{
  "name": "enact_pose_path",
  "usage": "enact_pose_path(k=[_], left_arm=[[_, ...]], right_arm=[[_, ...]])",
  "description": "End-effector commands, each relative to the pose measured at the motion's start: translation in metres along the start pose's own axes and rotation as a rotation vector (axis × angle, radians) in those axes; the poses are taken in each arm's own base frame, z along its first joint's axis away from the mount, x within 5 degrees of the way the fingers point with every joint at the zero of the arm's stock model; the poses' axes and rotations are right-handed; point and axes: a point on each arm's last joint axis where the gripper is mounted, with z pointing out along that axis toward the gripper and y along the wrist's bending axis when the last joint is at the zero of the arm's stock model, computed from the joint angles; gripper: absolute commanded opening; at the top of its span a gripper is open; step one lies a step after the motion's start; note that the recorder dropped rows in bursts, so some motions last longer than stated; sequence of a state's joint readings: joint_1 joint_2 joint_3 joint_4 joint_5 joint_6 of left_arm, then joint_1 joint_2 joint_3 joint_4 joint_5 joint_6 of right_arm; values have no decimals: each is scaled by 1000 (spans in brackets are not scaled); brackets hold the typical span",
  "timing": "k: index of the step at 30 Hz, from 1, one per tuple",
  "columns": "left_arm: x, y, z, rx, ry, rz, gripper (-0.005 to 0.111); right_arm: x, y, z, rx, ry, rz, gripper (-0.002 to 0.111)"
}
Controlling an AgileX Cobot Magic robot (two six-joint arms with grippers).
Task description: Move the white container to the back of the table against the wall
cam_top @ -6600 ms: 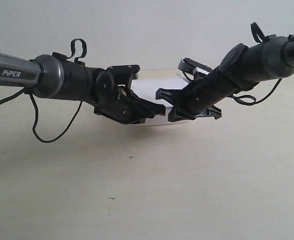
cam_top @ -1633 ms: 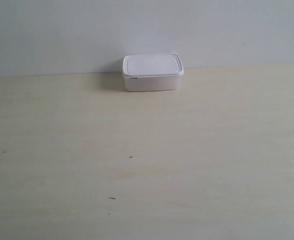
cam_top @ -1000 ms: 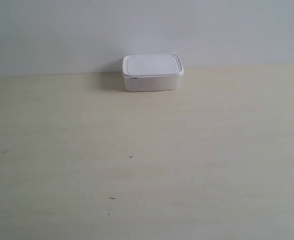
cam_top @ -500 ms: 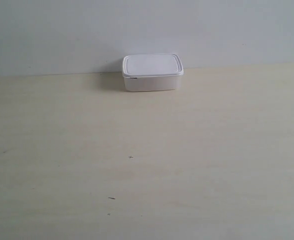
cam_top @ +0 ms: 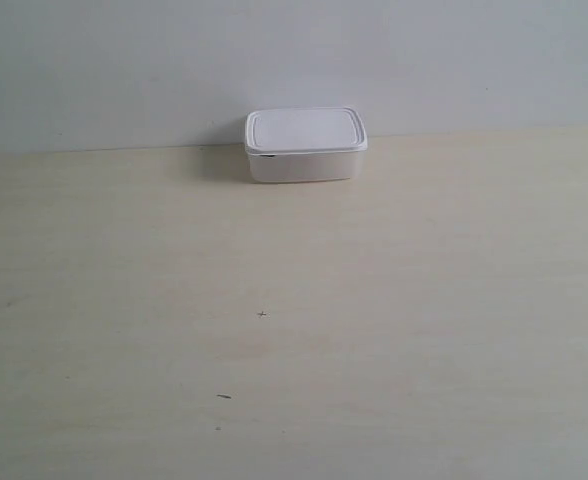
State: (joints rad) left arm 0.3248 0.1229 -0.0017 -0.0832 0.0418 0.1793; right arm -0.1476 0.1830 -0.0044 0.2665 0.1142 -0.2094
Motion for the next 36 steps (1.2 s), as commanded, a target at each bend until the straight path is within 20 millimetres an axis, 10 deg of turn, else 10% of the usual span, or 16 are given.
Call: enact_pose_path(k=[1,36], left_arm=[[7,-1,-1,11,71,5,0],[23,-4,-3,43,251,9,0]], right_arm=[[0,-1,-1,13,-20,-28,0],[11,0,-1,-5,102,-64,0]])
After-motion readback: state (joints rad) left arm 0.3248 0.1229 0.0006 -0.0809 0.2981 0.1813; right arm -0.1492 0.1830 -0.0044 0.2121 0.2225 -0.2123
